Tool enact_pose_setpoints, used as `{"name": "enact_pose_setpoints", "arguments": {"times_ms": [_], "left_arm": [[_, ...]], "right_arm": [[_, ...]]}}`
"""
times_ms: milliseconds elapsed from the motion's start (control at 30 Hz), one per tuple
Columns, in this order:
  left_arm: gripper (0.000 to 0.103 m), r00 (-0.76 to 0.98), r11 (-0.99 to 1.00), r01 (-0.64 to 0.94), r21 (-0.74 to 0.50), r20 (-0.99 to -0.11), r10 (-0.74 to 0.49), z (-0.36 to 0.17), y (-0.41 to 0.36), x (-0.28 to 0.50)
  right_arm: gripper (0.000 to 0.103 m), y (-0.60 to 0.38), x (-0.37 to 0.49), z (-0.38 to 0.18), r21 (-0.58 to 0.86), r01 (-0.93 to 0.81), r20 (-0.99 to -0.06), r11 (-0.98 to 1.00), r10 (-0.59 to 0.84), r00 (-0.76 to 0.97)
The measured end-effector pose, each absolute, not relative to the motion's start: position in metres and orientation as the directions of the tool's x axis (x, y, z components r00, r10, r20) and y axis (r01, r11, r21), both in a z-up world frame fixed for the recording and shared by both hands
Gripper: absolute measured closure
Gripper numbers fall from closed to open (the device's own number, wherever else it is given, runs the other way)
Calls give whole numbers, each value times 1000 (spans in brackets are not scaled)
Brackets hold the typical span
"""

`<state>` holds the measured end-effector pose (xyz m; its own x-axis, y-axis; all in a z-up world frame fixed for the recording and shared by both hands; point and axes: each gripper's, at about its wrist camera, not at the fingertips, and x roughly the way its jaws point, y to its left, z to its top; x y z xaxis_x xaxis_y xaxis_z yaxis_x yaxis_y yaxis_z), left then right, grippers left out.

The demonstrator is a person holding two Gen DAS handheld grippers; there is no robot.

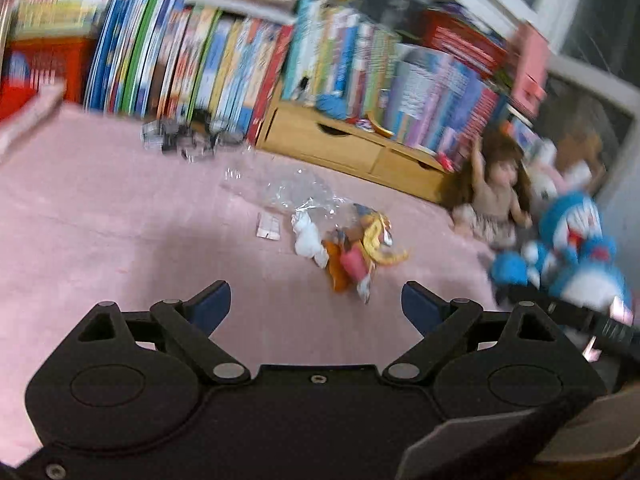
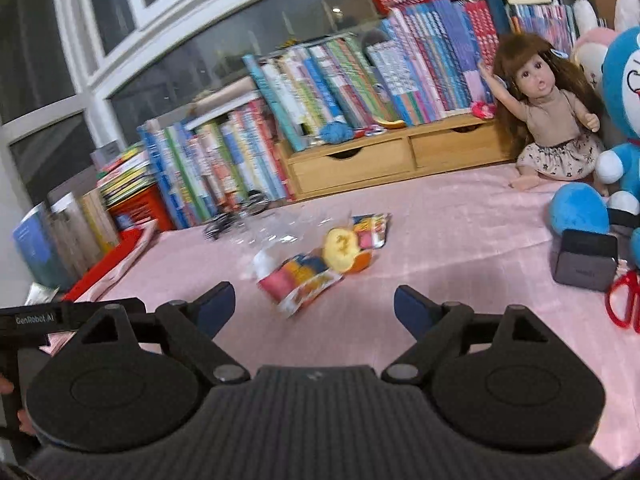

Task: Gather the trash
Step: 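Raise both tools back over the bed toward the remaining trash, then grasp the pink wrapper with the left tool while the right tool grasps the apple core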

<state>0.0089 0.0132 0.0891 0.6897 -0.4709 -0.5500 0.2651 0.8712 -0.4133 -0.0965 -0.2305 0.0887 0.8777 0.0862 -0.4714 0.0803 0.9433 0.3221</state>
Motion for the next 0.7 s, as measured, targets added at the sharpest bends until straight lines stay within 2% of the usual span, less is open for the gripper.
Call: {"name": "enact_pose_setpoints", "arguments": {"times_ms": [67, 100, 200, 333, 633, 667, 700], "left_arm": [[13, 675, 867, 213, -451, -573, -464, 81, 6, 37], [14, 671, 866, 193, -462, -582, -460, 76, 3, 47], [23, 634, 847, 168, -504, -604, -484, 61, -10, 66], [40, 631, 850, 195, -489, -601, -491, 45, -29, 68], [43, 676, 873, 288, -394, -562, -476, 36, -63, 56], [44, 671, 868, 295, -399, -560, -486, 34, -65, 57], [51, 666, 864, 299, -406, -559, -493, 33, -67, 58]], "right_arm": [[20, -238, -76, 82, 350, 110, -489, 930, 81, 869], [27, -242, -66, 77, 374, 131, -501, 918, 81, 862], [38, -254, -39, 61, 460, 186, -522, 868, 95, 848], [41, -262, -9, 40, 527, 231, -539, 818, 112, 835], [41, -267, 31, 16, 525, 245, -550, 816, 106, 828], [41, -268, 35, 14, 524, 239, -549, 817, 109, 829], [41, -268, 38, 13, 525, 236, -548, 818, 112, 829]]}}
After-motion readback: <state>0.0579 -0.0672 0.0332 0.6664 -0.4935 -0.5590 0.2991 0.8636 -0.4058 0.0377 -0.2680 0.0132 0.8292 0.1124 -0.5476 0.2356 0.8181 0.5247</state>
